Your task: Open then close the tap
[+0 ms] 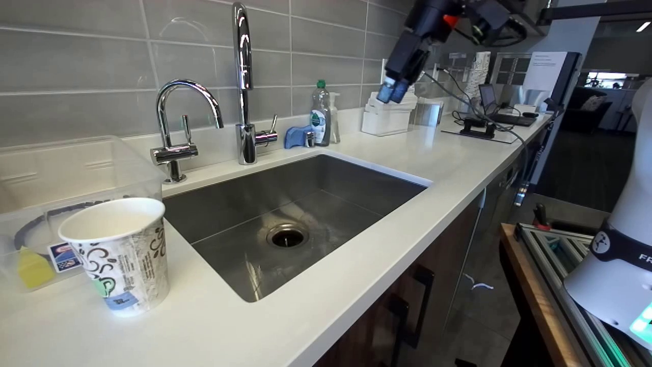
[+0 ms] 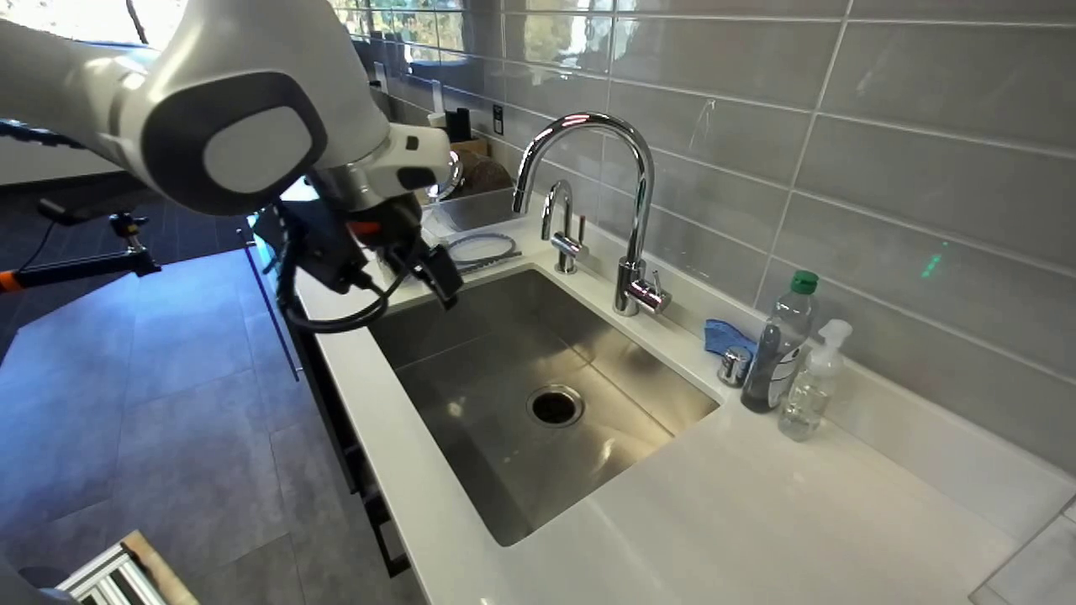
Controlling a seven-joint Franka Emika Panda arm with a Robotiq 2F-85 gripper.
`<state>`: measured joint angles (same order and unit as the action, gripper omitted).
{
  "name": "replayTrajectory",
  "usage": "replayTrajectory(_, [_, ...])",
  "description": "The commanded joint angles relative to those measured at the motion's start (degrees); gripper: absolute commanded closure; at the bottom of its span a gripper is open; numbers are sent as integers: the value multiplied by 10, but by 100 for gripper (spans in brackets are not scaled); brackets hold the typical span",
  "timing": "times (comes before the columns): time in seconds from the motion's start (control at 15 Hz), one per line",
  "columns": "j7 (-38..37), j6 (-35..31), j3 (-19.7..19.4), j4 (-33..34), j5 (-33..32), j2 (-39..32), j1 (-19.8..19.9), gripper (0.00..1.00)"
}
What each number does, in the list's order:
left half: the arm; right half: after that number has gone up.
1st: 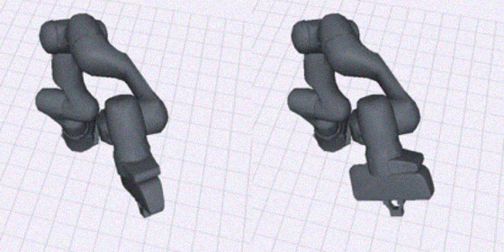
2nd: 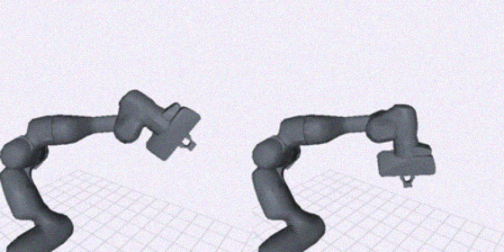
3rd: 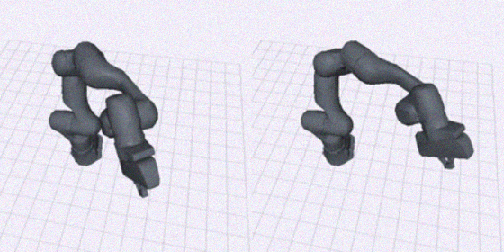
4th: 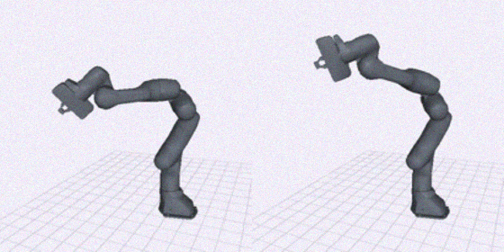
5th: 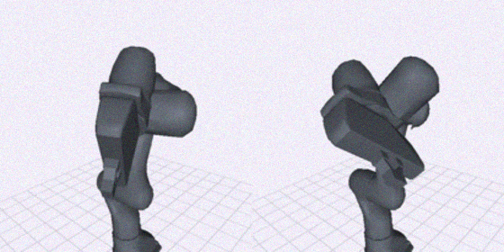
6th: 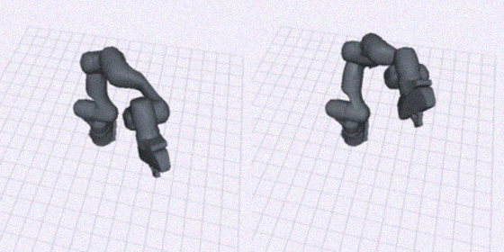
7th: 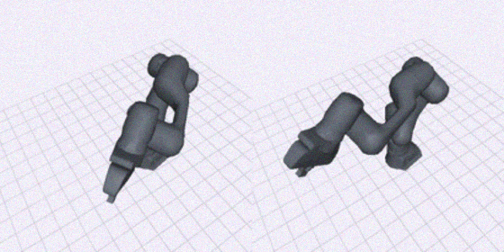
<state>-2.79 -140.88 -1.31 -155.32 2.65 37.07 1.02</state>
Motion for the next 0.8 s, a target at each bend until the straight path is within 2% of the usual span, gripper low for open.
replayTrajectory(0.0, [-14, -107, 2, 89, -4, -126, 16, 0])
replayTrajectory(0.13, [-3, -144, -4, 137, -16, -180, 27, 0])
replayTrajectory(0.27, [-5, -160, -1, 183, -54, -227, 57, 0])
replayTrajectory(0.33, [-41, -172, 12, 204, -92, -253, 87, 0])
replayTrajectory(0.4, [-9, -154, -5, 157, -49, -194, 48, 0])
replayTrajectory(0.53, [-9, -155, -8, 174, -55, -215, 55, 0])
replayTrajectory(0.73, [-9, -155, -6, 171, -55, -208, 51, 0])
